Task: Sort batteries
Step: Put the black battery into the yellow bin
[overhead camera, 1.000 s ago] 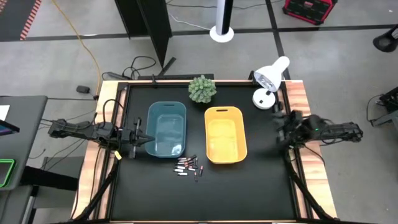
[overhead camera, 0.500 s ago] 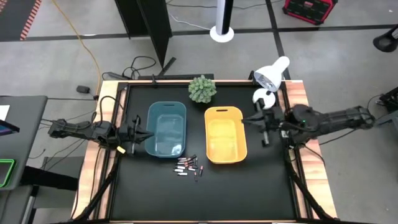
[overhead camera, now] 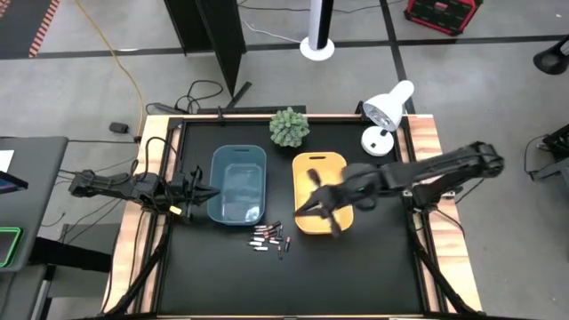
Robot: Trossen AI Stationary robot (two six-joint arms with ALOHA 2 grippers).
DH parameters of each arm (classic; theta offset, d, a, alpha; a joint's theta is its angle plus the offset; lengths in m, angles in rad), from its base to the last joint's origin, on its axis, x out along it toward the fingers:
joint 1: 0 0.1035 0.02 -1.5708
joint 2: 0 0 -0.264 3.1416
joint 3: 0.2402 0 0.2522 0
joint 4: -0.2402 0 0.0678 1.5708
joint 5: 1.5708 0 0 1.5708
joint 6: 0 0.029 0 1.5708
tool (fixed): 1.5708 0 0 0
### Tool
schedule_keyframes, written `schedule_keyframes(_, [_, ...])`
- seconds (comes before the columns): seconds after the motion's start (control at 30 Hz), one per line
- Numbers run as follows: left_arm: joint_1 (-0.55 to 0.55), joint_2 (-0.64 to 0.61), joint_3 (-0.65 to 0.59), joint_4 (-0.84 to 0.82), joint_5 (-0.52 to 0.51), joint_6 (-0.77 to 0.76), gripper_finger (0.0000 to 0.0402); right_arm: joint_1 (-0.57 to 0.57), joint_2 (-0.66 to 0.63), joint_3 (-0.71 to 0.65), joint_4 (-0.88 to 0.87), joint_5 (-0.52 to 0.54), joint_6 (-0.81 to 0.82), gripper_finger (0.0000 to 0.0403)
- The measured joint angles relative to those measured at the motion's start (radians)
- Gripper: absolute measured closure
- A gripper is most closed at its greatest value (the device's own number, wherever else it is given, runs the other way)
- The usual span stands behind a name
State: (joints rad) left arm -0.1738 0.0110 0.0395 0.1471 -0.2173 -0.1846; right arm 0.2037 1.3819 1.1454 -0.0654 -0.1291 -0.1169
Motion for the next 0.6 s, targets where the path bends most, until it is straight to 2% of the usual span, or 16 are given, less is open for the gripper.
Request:
schedule_keyframes(0.23, [0.000, 0.000, 0.001, 0.001, -0.008, 0.047, 0.0400, 0.082, 0.250, 0.237, -0.226, 0.008, -0.229, 0.0369])
schedule_keyframes(0.33, [0.000, 0.000, 0.001, 0.001, -0.008, 0.049, 0.0400, 0.124, 0.329, 0.318, -0.282, 0.088, -0.301, 0.0359])
schedule_keyframes(0.43, [0.000, 0.000, 0.001, 0.001, -0.008, 0.049, 0.0400, 0.156, 0.400, 0.400, -0.359, 0.178, -0.298, 0.0340])
schedule_keyframes(0.6, [0.000, 0.000, 0.002, 0.000, -0.008, 0.040, 0.0400, 0.185, 0.526, 0.552, -0.477, 0.205, -0.204, 0.0293])
